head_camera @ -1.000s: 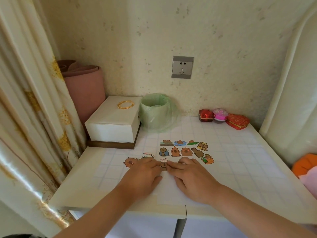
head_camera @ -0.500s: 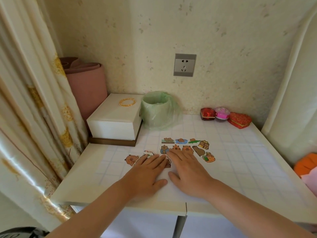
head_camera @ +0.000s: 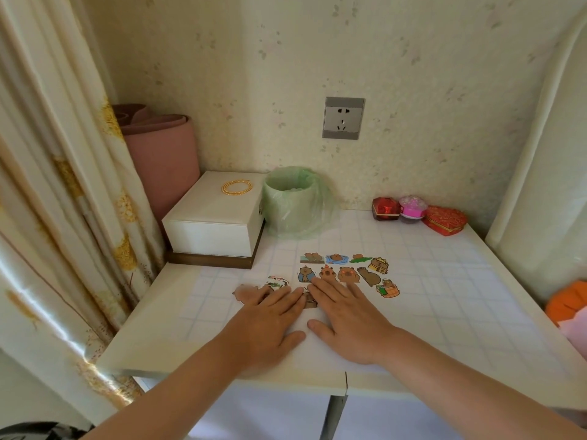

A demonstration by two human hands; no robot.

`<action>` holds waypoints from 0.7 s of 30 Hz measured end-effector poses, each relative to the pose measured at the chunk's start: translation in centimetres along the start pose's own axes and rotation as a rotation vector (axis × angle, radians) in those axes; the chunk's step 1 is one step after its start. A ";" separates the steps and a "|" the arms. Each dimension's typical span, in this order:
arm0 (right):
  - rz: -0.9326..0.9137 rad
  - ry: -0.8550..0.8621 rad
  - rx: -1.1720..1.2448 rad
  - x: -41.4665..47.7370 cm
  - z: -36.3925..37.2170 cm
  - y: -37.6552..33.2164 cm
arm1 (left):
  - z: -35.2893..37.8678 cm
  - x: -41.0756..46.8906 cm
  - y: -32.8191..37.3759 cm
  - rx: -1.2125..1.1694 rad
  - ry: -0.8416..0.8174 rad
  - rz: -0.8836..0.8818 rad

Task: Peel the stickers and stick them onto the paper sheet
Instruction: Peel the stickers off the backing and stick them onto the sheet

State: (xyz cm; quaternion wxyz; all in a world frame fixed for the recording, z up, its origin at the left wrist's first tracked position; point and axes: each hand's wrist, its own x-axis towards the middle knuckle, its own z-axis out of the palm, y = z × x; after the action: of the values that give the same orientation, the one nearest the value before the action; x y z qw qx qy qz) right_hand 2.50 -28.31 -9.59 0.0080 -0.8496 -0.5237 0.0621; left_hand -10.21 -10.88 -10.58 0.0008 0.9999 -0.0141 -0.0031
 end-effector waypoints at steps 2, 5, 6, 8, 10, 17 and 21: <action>-0.005 -0.025 0.042 -0.2 -0.1 0.1 | -0.4 0.0 0.2 -0.017 -0.045 -0.011; -0.039 -0.048 0.066 -0.9 -0.4 -0.1 | -0.7 0.2 0.3 -0.010 -0.069 -0.010; -0.050 -0.059 0.056 -1.2 -0.6 -0.2 | -0.7 0.2 0.4 -0.008 -0.076 -0.008; -0.065 -0.083 0.036 -1.5 -0.5 -0.3 | -0.7 0.2 0.5 -0.012 -0.076 -0.004; -0.070 -0.089 0.036 -1.6 -0.3 -0.2 | -0.8 0.1 0.2 -0.015 -0.043 0.001; -0.055 -0.060 0.057 -1.2 -0.3 -0.1 | -1.0 -0.1 0.3 0.042 0.037 0.043; -0.060 0.008 0.075 -0.8 -0.7 -0.1 | -1.2 0.0 0.4 -0.217 -0.001 -0.058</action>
State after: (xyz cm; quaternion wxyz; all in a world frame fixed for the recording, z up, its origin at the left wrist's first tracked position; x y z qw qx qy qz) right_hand 2.13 -28.89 -8.83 0.0436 -0.8328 -0.5463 0.0779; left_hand -10.18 -11.27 -9.40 0.1091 0.9939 0.0151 -0.0051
